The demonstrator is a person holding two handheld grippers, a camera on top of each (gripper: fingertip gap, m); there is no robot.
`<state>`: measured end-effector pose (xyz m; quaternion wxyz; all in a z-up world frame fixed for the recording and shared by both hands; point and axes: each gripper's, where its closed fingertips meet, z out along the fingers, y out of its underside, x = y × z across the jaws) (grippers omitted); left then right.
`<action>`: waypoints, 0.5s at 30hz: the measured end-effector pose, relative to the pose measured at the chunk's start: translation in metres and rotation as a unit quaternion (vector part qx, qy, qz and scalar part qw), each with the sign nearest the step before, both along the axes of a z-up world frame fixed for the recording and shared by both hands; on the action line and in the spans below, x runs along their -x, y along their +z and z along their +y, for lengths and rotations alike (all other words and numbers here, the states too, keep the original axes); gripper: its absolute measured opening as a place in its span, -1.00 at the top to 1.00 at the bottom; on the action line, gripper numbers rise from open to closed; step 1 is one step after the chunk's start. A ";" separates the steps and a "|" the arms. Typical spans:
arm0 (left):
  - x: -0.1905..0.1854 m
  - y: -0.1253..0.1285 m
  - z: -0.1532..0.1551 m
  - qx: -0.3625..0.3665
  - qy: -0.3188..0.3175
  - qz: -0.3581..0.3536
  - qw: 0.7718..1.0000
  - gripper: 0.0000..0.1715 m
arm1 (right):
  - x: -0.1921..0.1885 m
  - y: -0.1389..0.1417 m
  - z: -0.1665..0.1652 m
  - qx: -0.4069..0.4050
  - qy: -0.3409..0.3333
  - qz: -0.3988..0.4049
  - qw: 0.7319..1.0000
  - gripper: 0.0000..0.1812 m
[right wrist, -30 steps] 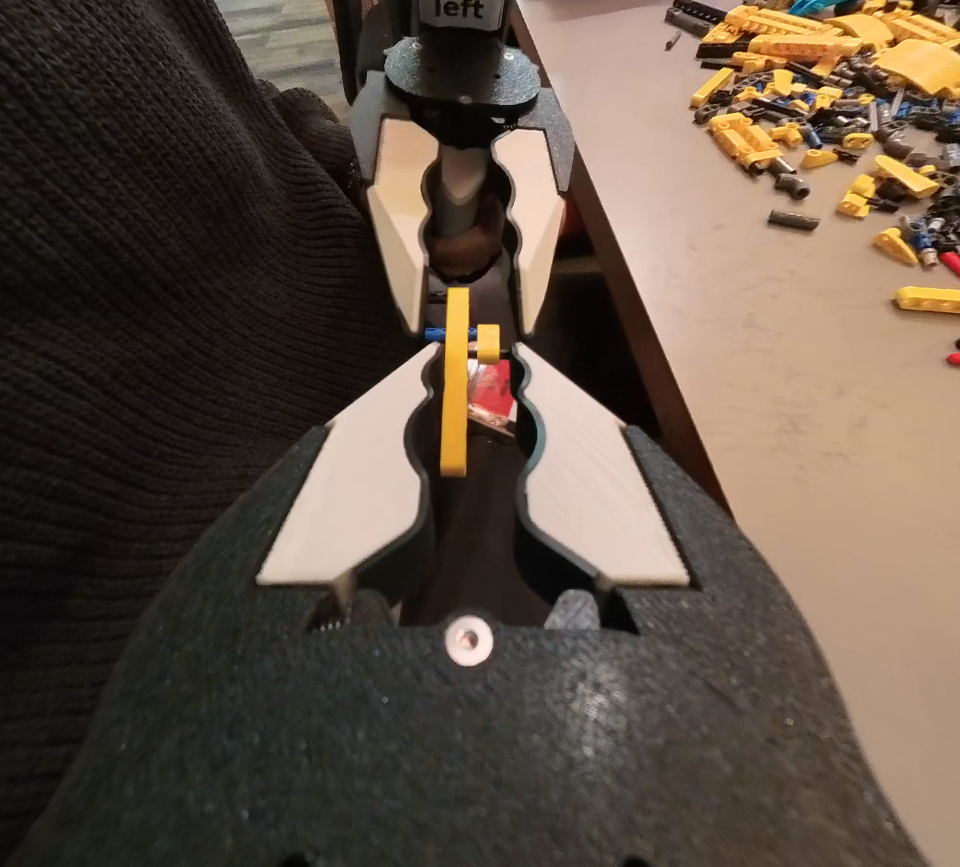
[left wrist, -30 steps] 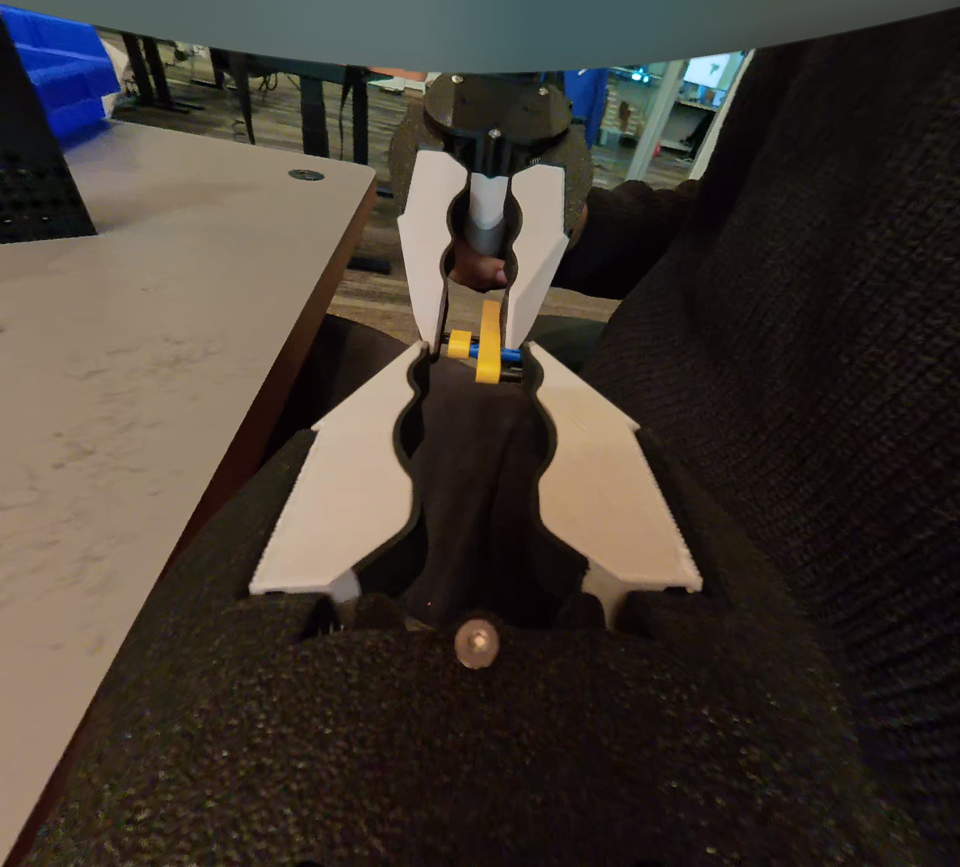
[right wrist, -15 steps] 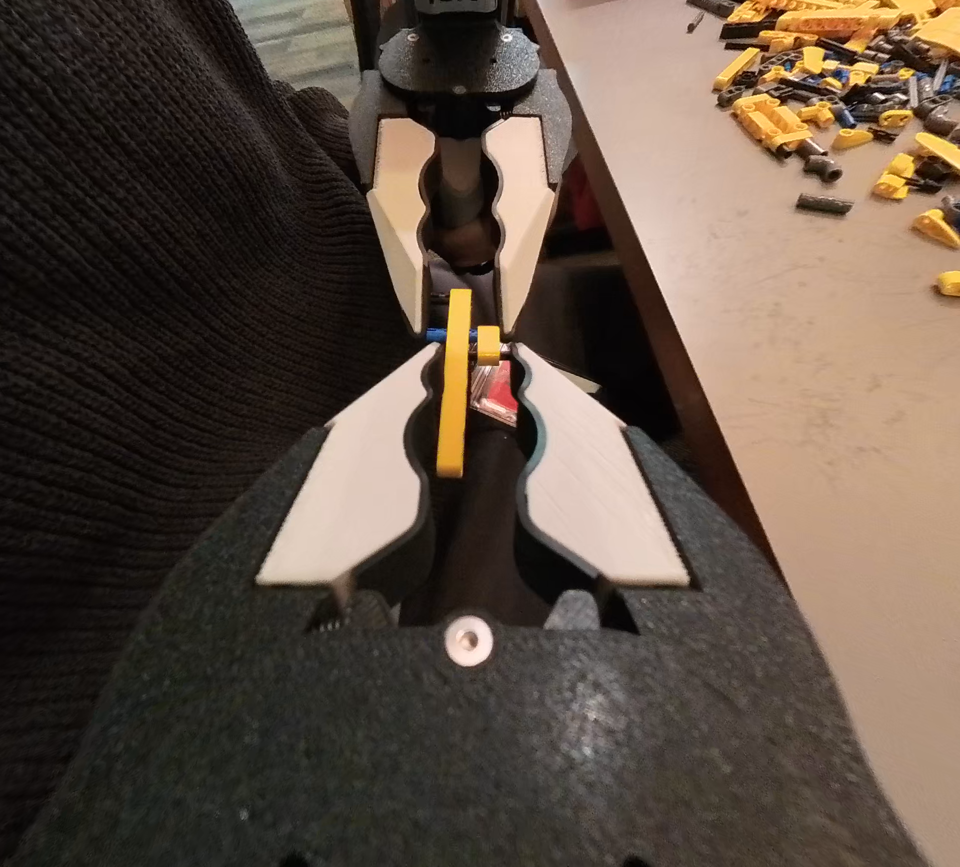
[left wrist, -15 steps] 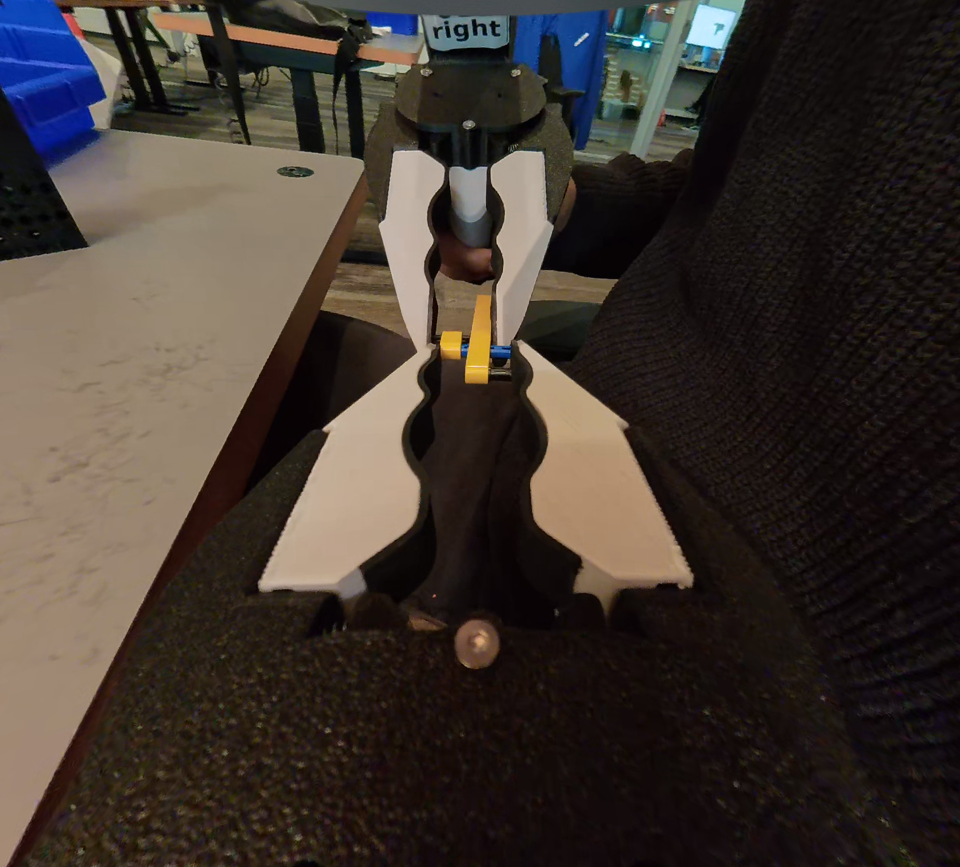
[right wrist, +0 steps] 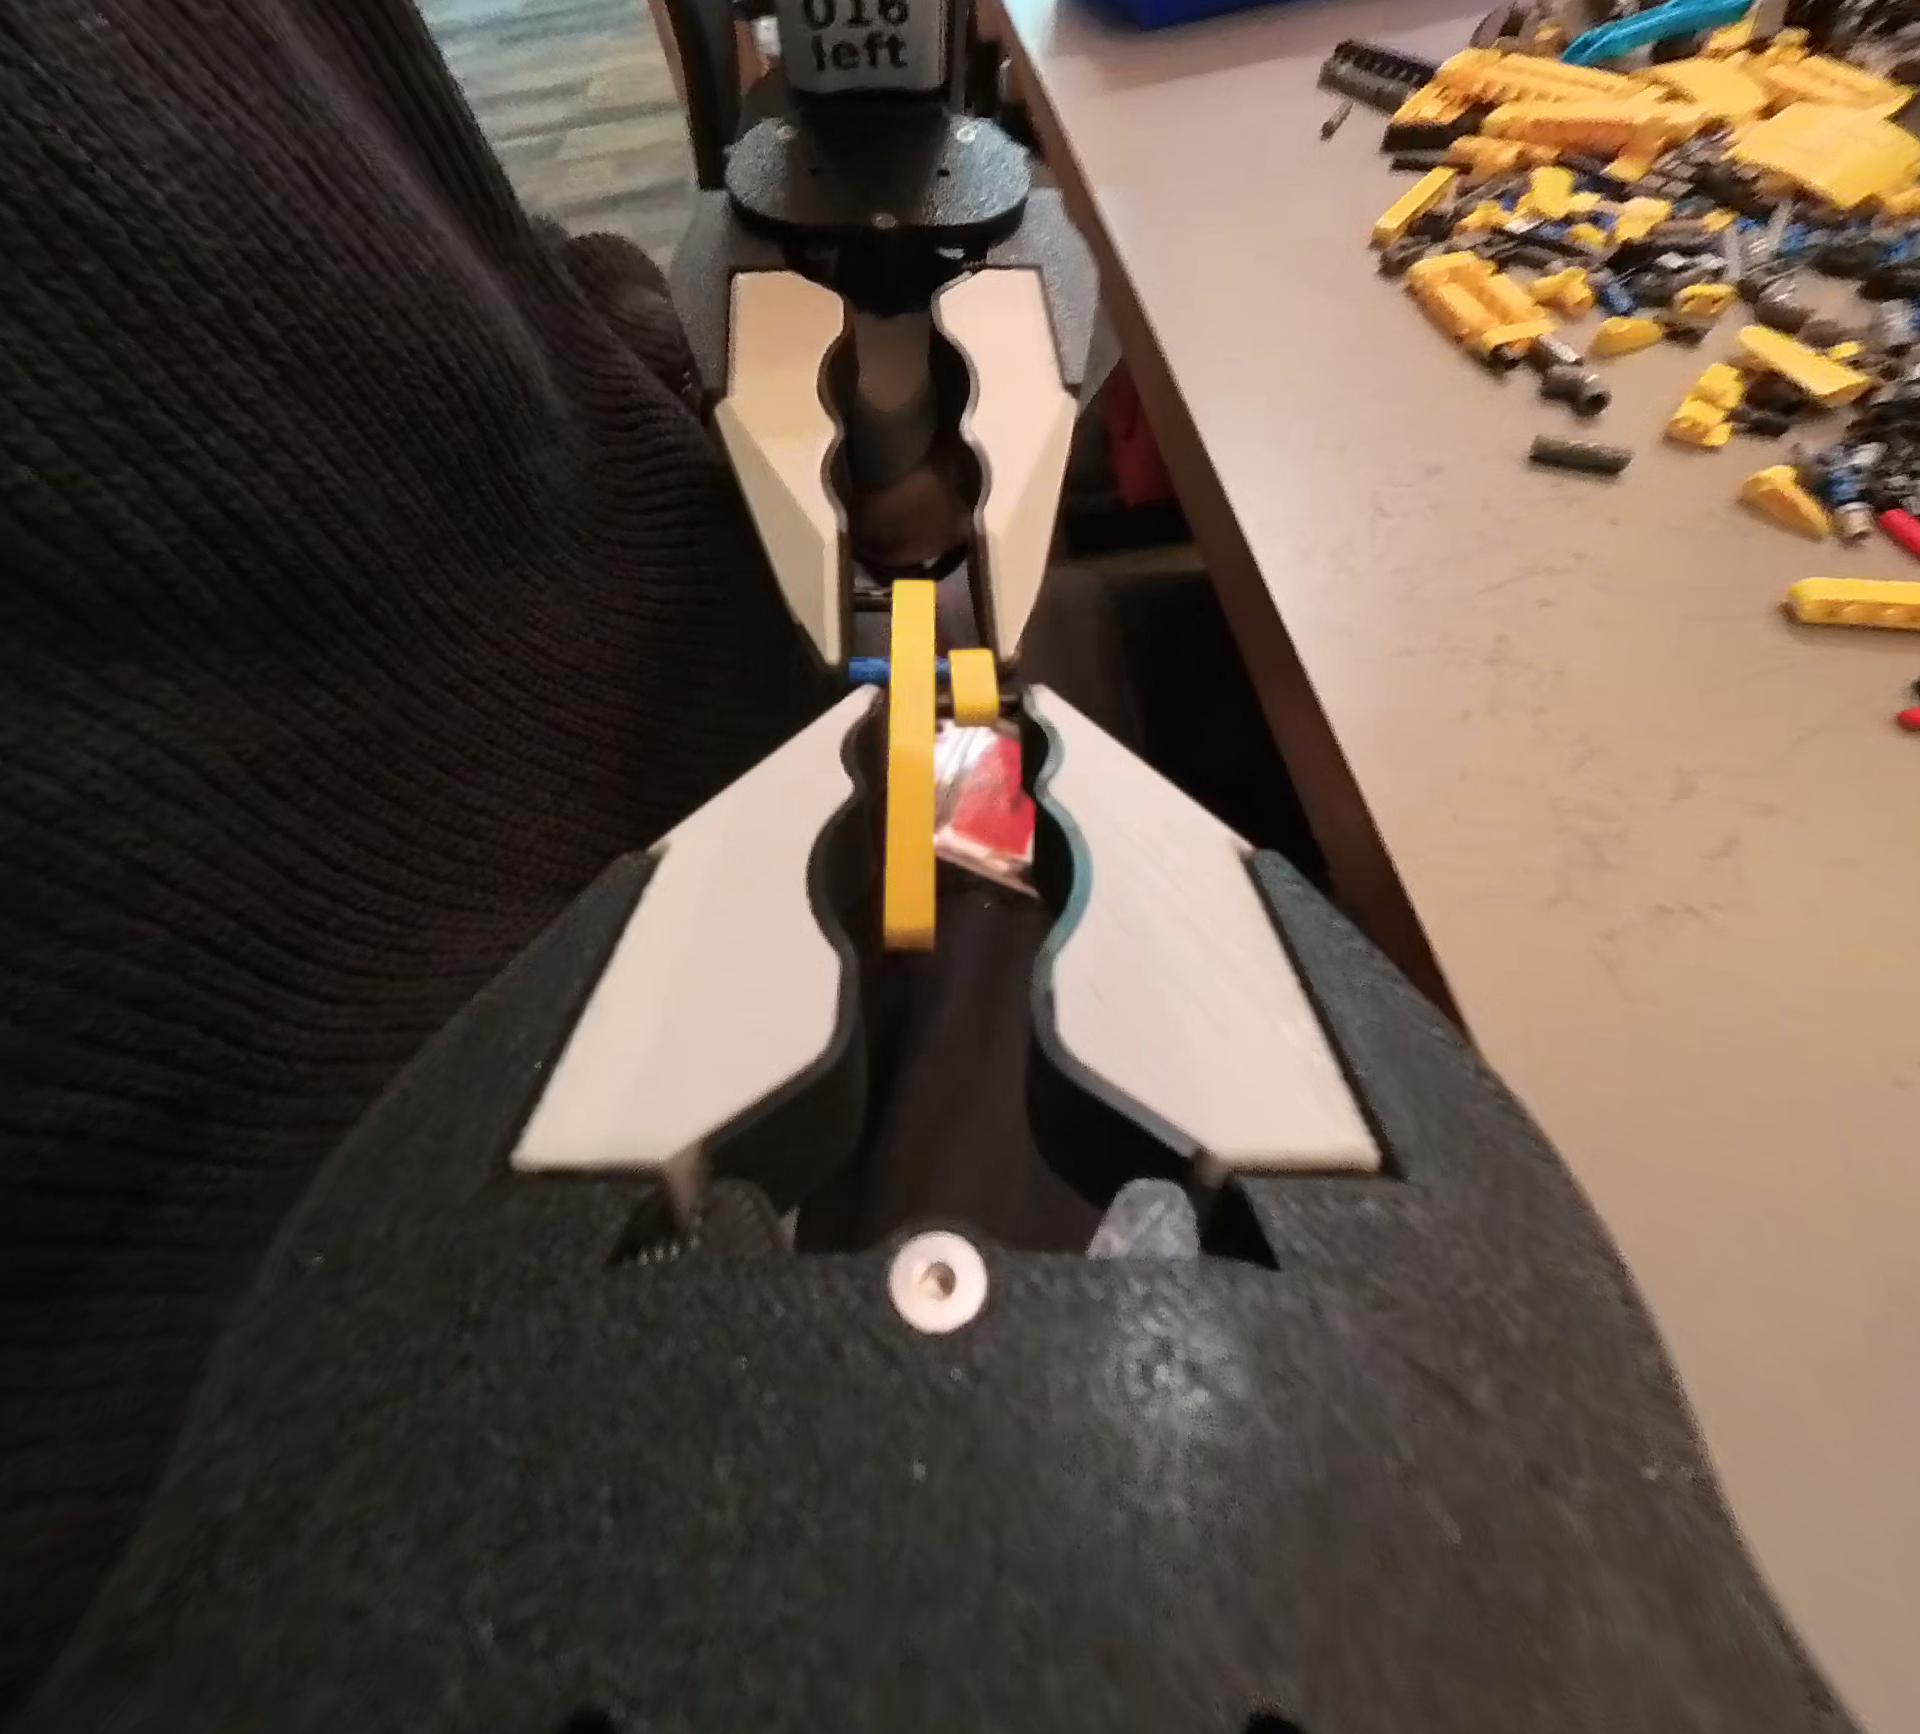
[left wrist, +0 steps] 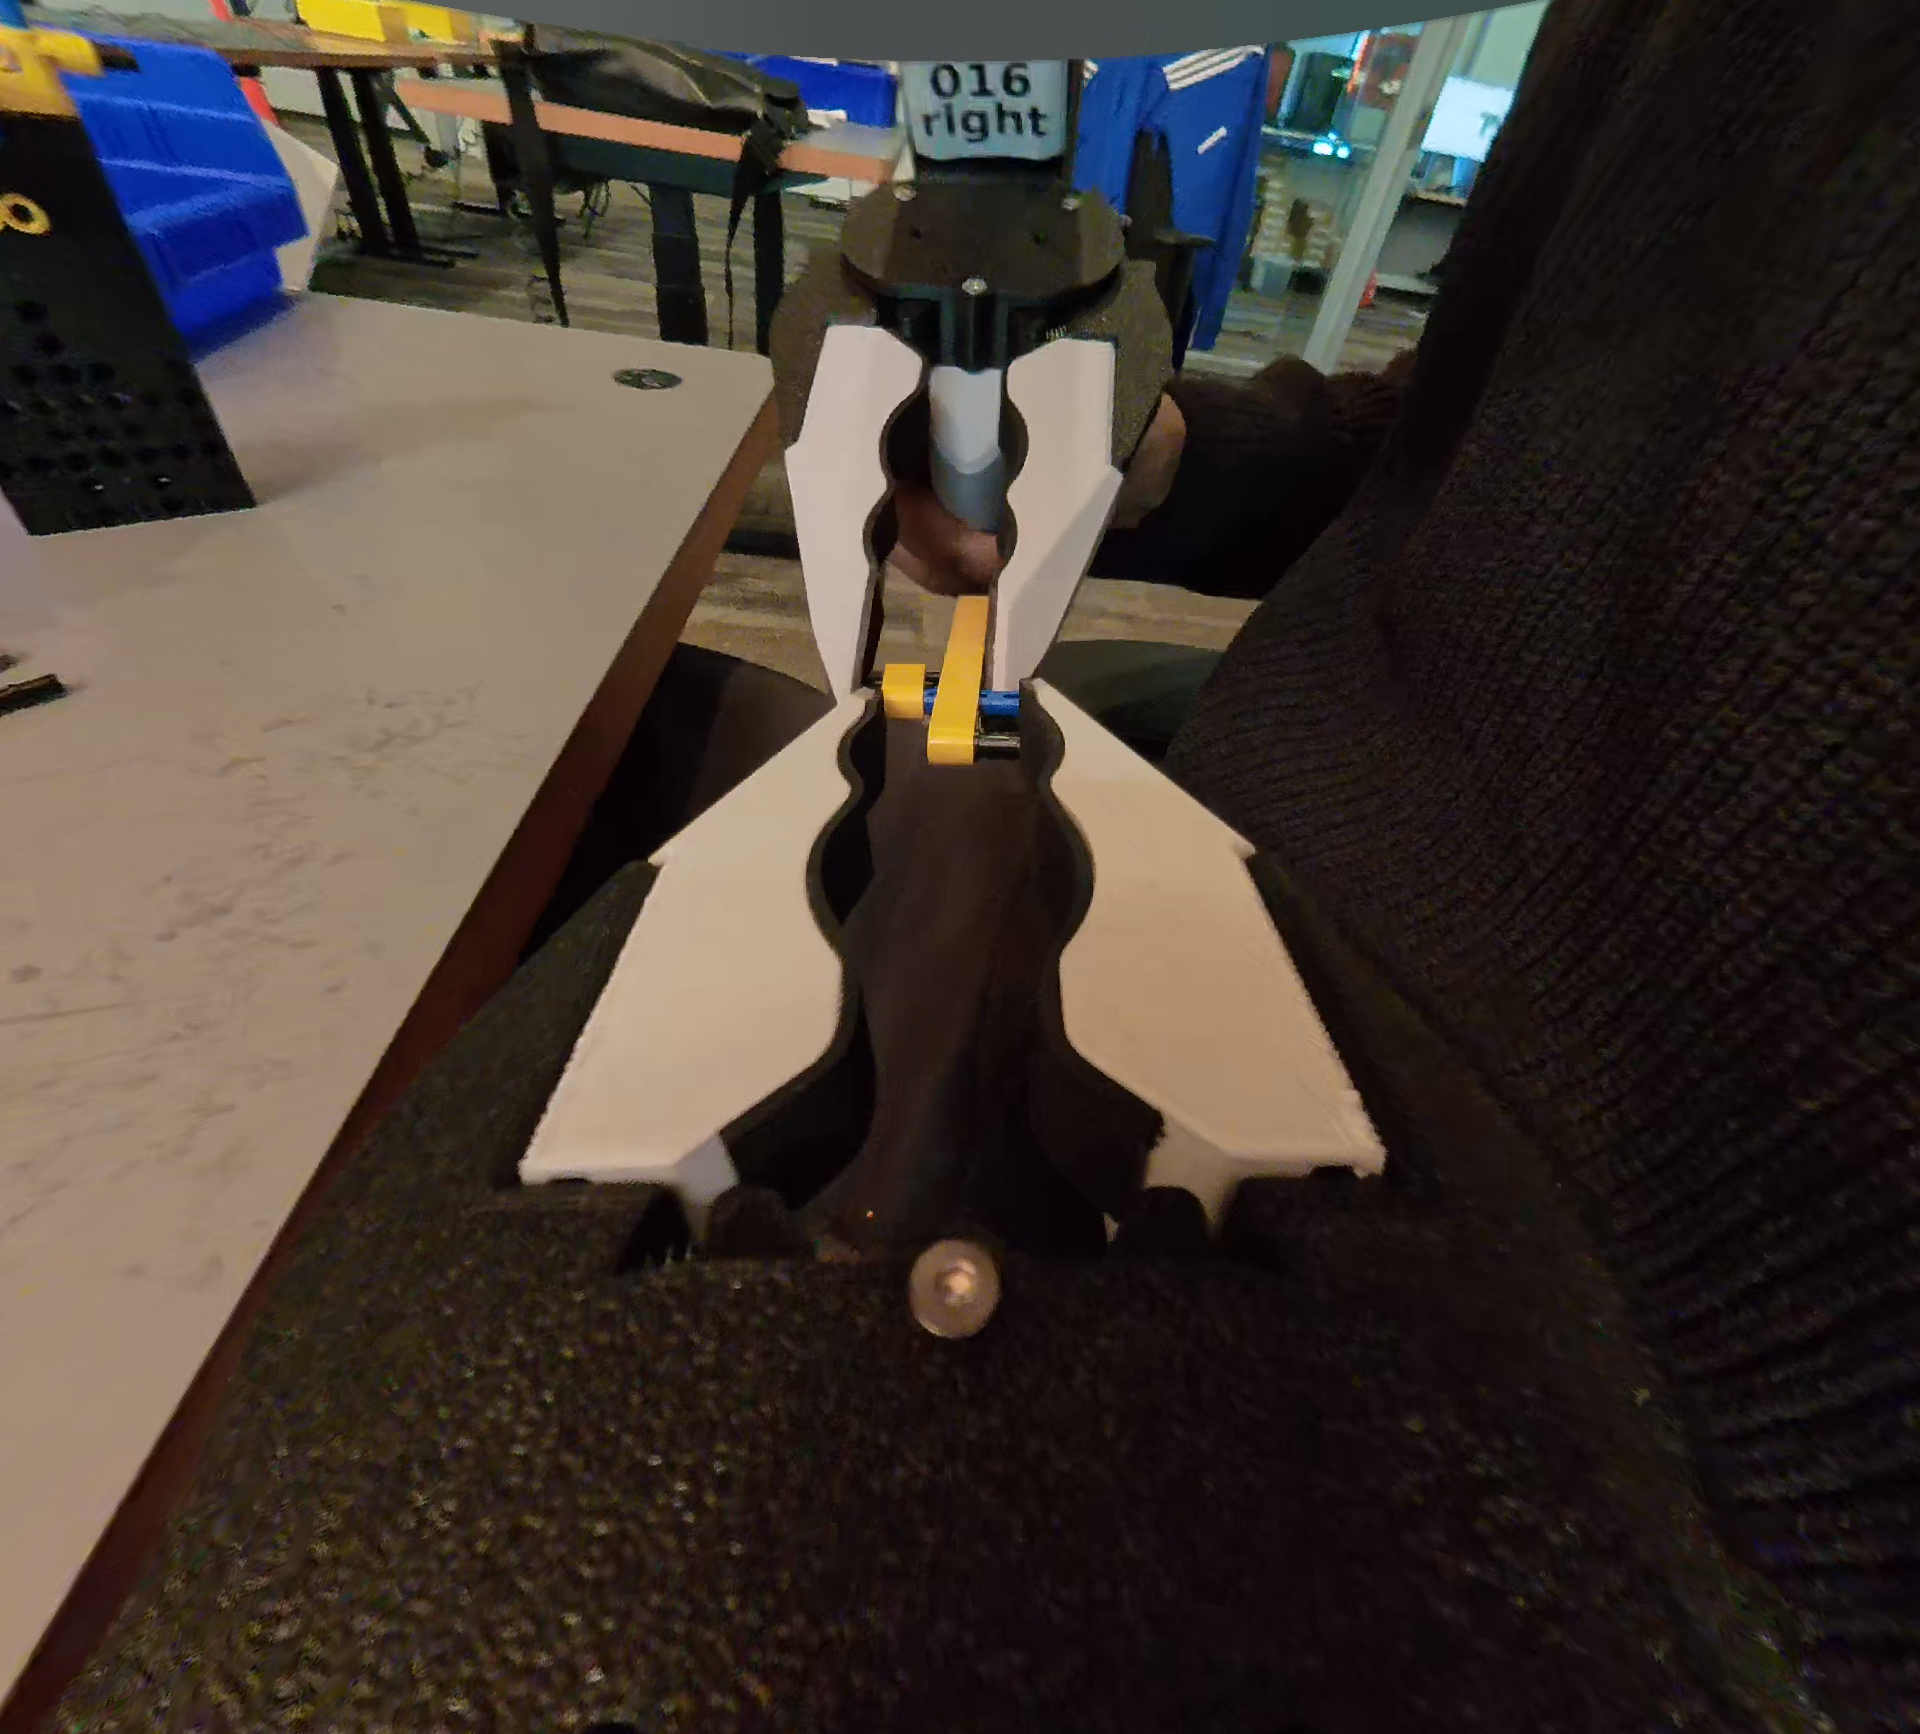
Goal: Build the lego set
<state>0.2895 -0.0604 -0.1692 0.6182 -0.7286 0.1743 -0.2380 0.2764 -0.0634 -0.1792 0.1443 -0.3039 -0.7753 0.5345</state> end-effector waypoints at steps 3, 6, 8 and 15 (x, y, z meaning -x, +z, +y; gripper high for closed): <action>0.006 0.006 -0.001 -0.011 0.008 -0.015 1.000 0.72 | 0.006 0.006 0.011 0.020 -0.034 0.029 0.999 0.60; 0.010 0.010 -0.001 -0.020 0.016 -0.028 0.999 0.72 | 0.001 0.016 0.009 0.083 -0.025 0.038 0.996 0.61; 0.010 0.010 0.000 -0.024 0.018 -0.029 0.999 0.71 | -0.001 0.024 0.008 0.120 -0.017 0.050 0.991 0.61; 0.011 0.018 0.000 -0.039 0.023 -0.047 0.998 0.72 | 0.001 0.026 0.002 0.132 -0.014 0.059 0.989 0.60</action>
